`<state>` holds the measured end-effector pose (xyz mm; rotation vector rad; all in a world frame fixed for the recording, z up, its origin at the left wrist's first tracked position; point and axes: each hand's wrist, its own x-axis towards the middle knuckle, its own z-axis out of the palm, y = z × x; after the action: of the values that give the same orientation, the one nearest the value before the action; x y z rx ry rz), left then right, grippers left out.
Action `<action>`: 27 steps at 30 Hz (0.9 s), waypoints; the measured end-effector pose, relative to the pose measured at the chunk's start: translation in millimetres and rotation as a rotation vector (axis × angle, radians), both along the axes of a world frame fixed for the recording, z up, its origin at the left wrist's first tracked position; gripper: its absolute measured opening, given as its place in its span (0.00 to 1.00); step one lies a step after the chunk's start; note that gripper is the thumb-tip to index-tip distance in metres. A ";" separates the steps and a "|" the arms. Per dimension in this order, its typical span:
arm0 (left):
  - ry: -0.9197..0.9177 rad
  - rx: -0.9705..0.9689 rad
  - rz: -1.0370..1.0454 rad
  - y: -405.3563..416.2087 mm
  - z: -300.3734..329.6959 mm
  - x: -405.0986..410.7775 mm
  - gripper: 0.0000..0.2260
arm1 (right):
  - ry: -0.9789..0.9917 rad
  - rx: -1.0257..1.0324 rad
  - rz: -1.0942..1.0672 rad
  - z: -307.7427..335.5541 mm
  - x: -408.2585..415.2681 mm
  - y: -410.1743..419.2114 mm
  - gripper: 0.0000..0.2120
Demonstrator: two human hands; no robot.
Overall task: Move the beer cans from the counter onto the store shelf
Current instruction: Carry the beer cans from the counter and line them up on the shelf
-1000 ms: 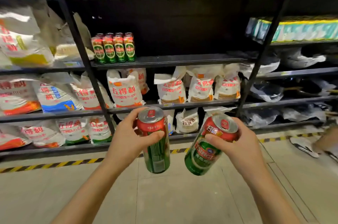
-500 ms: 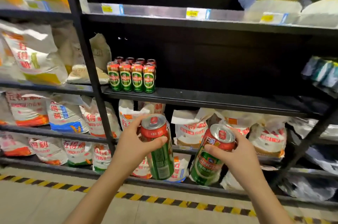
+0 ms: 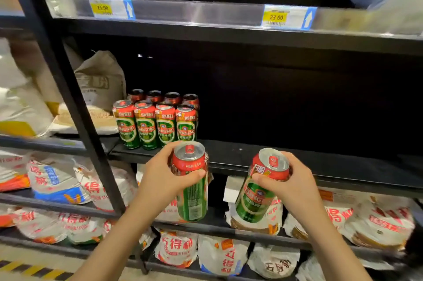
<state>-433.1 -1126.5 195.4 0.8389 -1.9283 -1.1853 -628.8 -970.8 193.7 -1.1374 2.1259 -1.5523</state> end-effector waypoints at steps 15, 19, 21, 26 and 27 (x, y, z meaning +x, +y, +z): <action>-0.267 -0.271 -0.212 -141.6 44.2 -162.2 0.23 | -0.013 0.030 -0.046 -1.4 -114.8 -150.9 0.24; -0.391 -0.318 -0.217 -171.3 47.9 -192.8 0.25 | -0.058 0.058 -0.050 0.8 -137.4 -181.2 0.24; -0.457 -0.346 -0.215 -184.0 51.5 -204.9 0.24 | -0.040 0.059 -0.036 3.7 -145.3 -193.4 0.25; -0.622 -0.450 -0.301 -208.4 51.1 -224.7 0.23 | -0.042 0.112 0.022 1.7 -160.8 -218.2 0.26; -0.651 -0.474 -0.304 -211.4 51.2 -226.5 0.23 | -0.047 0.127 0.023 1.1 -163.6 -222.8 0.27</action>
<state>-659.5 -1337.9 246.6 0.7361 -2.7990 -0.5793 -792.4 -1193.6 194.7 -1.0688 2.1387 -1.3988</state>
